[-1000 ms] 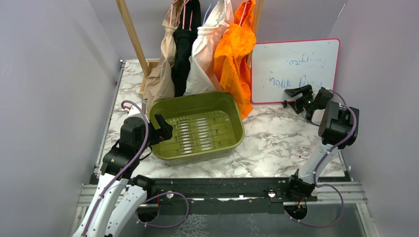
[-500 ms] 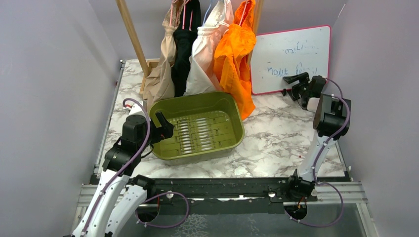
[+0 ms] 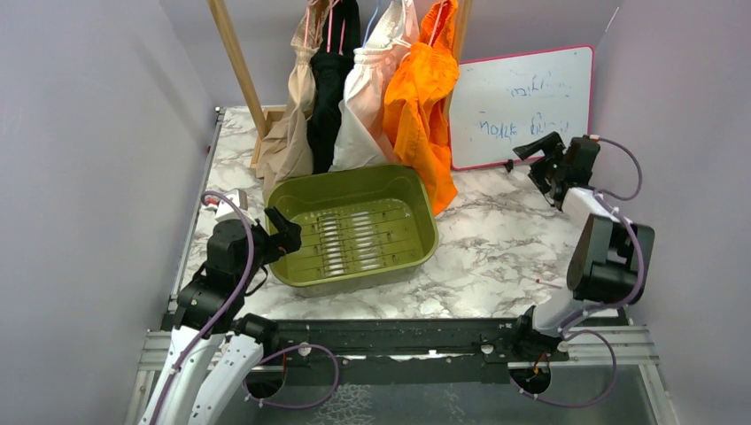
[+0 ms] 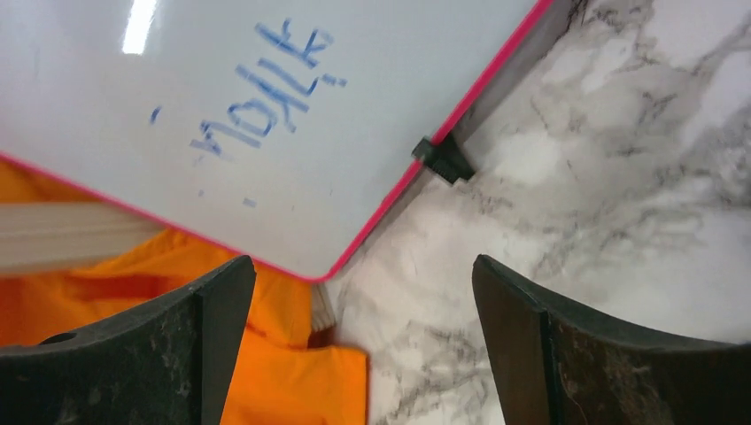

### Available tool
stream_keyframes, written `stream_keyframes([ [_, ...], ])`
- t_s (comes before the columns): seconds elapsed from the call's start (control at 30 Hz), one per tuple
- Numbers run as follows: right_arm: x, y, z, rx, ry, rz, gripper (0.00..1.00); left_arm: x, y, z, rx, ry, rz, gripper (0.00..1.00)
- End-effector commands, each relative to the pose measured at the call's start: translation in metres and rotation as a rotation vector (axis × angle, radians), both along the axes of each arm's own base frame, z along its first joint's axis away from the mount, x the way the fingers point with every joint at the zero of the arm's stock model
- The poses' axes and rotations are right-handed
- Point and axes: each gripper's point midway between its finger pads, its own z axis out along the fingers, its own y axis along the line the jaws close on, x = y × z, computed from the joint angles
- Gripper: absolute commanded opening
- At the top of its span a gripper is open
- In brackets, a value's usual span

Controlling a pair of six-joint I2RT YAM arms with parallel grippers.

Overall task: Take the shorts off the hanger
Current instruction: Move the distractor to the corner of the board.

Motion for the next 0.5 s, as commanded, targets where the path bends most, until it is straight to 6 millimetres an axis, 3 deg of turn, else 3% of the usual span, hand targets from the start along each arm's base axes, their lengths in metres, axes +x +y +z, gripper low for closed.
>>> stream_keyframes([
  [0.0, -0.058, 0.019, -0.009, -0.05, 0.091, 0.101, 0.95, 0.001, 0.024, -0.003, 0.039, 0.02, 0.137, 0.99],
  [0.07, -0.077, 0.045, 0.0, -0.008, 0.058, 0.229, 0.95, 0.005, 0.026, -0.008, 0.061, 0.052, 0.162, 0.99],
  [0.2, -0.116, 0.099, 0.038, 0.08, -0.084, 0.5, 0.95, 0.019, 0.035, -0.019, 0.138, 0.136, 0.222, 0.99],
  [0.37, -0.159, 0.118, 0.065, 0.028, -0.134, 0.613, 0.99, 0.034, 0.035, -0.036, 0.194, 0.188, 0.225, 0.99],
  [0.47, -0.18, 0.122, 0.063, 0.021, -0.105, 0.619, 0.99, 0.041, 0.021, -0.052, 0.193, 0.208, 0.144, 0.99],
])
